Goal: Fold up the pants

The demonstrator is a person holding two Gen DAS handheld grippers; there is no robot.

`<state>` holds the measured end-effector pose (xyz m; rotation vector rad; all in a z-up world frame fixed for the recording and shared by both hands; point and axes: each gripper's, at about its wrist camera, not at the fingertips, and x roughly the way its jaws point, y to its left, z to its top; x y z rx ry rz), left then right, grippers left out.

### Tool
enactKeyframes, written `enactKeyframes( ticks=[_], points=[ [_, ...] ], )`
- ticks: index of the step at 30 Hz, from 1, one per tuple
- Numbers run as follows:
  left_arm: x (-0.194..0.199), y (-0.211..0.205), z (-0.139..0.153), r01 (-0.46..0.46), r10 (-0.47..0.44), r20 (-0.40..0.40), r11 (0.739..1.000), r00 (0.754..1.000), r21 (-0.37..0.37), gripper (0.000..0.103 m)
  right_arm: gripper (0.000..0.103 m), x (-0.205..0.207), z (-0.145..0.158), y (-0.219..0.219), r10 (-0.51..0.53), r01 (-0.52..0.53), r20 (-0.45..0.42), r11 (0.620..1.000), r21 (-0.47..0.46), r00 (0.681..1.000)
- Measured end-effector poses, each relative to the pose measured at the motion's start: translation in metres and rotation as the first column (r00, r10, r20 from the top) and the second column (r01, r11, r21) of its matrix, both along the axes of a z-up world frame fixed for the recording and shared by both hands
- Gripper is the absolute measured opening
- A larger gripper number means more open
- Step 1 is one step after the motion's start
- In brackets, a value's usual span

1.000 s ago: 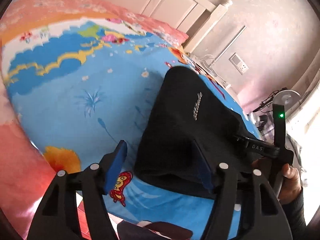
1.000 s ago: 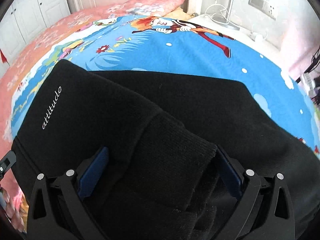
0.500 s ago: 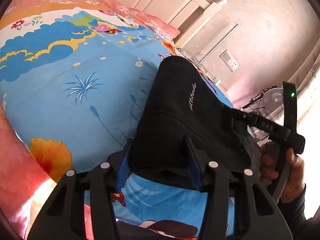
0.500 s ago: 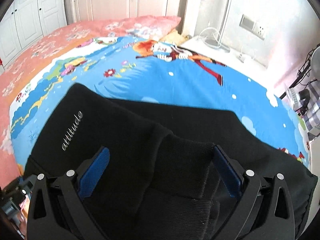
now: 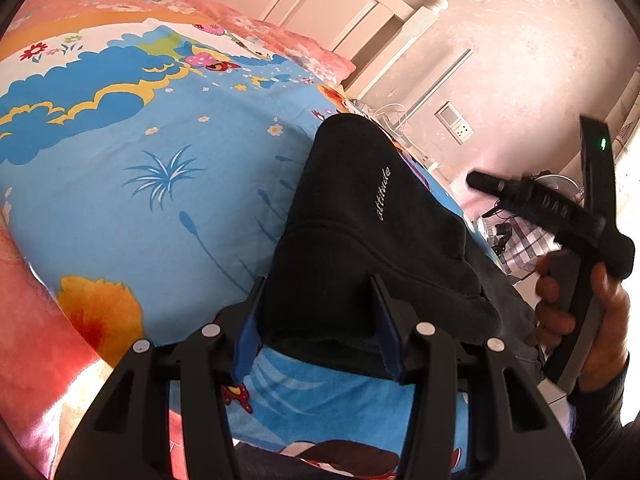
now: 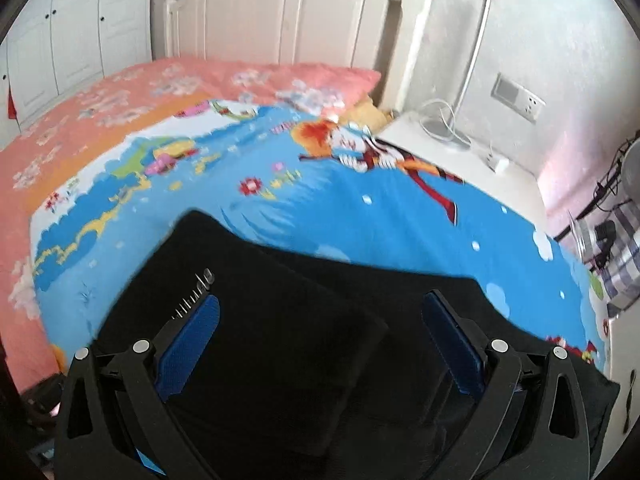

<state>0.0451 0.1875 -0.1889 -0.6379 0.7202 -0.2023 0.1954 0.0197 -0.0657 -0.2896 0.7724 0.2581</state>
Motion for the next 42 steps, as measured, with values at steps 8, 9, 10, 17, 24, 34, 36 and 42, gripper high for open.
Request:
enactKeyframes(
  ticks=[8, 9, 10, 17, 24, 34, 36, 42],
  points=[
    [-0.002, -0.001, 0.000, -0.002, 0.002, 0.019, 1.000, 1.000, 0.007, 0.050, 0.098, 0.038, -0.007, 0.056, 0.152, -0.135, -0.189, 0.986, 0.101, 0.970],
    [-0.002, -0.001, 0.000, -0.002, 0.002, 0.019, 1.000, 1.000, 0.008, 0.050, 0.096, 0.047, -0.020, 0.064, 0.166, -0.140, -0.242, 0.983, 0.121, 0.956],
    [-0.002, -0.001, 0.000, -0.001, 0.001, 0.020, 1.000, 1.000, 0.007, 0.050, 0.085, 0.054, -0.030, 0.068, 0.174, -0.143, -0.275, 0.981, 0.131, 0.945],
    [-0.001, 0.000, 0.000, -0.002, 0.002, 0.021, 1.000, 1.000, -0.010, 0.050, 0.097, 0.086, -0.090, 0.070, 0.153, -0.124, -0.261, 0.984, 0.125, 0.953],
    [0.003, 0.000, 0.003, 0.004, -0.004, 0.045, 1.000, 0.999, -0.012, 0.058, 0.098, 0.087, -0.090, 0.061, 0.168, -0.124, -0.254, 0.976, 0.179, 0.952],
    [0.006, -0.004, -0.001, 0.021, -0.021, 0.024, 1.000, 0.999, -0.002, 0.057, 0.097, 0.037, -0.038, 0.007, 0.101, -0.070, -0.131, 0.973, 0.221, 0.986],
    [0.007, -0.003, -0.001, 0.022, -0.022, 0.025, 1.000, 0.999, -0.002, 0.057, 0.097, 0.021, -0.033, -0.023, 0.053, -0.033, -0.098, 0.981, 0.193, 0.994],
    [0.010, 0.002, -0.003, 0.042, -0.040, 0.026, 0.998, 0.999, -0.051, 0.057, 0.099, 0.013, -0.088, -0.083, -0.043, 0.062, -0.190, 0.993, 0.099, 0.981]
  ],
)
